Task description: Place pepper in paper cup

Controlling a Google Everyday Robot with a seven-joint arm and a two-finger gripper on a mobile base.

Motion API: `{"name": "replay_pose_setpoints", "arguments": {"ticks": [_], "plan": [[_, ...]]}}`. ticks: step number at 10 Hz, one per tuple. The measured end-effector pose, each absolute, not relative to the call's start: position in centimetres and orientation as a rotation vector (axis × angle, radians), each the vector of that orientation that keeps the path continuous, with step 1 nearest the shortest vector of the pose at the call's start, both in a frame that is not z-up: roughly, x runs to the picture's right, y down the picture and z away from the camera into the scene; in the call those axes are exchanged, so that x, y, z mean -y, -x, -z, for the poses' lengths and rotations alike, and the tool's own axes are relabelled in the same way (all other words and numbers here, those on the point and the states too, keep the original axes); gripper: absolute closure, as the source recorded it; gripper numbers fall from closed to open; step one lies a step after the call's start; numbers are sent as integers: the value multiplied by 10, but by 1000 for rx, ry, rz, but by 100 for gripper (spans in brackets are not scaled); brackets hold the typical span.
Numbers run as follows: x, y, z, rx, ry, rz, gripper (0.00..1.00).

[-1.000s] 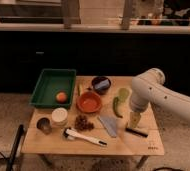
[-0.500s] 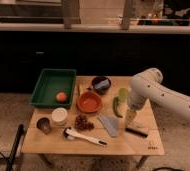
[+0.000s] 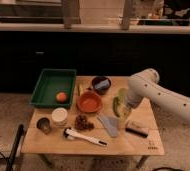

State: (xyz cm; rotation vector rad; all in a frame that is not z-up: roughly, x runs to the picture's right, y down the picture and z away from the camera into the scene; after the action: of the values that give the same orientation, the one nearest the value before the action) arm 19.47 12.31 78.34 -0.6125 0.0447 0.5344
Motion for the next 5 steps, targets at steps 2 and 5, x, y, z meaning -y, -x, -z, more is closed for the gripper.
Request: {"name": "replay_pose_setpoints", "arguments": {"ticks": [2,5], "plan": [[-121,-187,-793,-18,614,-583,20],[-114,-180,-808,17,604,-657,20]]}}
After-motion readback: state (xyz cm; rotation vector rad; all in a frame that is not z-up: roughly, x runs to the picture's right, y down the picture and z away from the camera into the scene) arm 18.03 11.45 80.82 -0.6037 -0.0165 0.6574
